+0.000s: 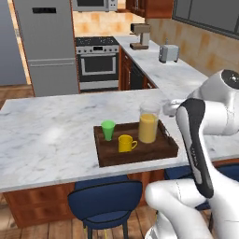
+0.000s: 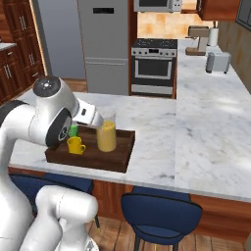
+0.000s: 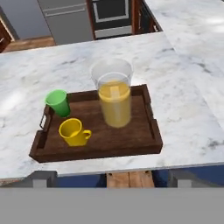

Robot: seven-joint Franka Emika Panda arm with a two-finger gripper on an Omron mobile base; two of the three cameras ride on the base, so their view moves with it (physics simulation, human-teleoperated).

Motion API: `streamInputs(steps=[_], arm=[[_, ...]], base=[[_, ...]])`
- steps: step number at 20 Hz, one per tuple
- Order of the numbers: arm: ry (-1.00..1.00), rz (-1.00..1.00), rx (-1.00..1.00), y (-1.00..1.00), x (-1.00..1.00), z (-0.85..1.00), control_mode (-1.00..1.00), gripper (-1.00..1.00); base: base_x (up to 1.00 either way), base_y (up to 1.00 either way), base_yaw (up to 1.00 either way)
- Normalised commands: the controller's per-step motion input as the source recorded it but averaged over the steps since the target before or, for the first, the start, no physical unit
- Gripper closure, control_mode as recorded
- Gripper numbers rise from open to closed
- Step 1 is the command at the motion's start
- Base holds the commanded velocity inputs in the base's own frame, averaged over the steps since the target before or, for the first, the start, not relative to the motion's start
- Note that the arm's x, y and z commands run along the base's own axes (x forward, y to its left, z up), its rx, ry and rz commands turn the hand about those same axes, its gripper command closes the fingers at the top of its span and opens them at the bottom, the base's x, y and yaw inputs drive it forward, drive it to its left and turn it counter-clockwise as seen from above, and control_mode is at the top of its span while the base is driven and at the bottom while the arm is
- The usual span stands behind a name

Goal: There is a tray on the dining counter. Grab the cup, mug, and pitcher and place them on the tray. The pitcher may be placed next to the tray if it cannot fit the tray.

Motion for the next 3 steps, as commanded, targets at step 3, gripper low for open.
streamInputs(steps=[3], arm=[[0.01,-0.07,0.0,0.29,-0.7,0.26,-1.0,-1.0]], base=[[0.0,0.0,0.0]])
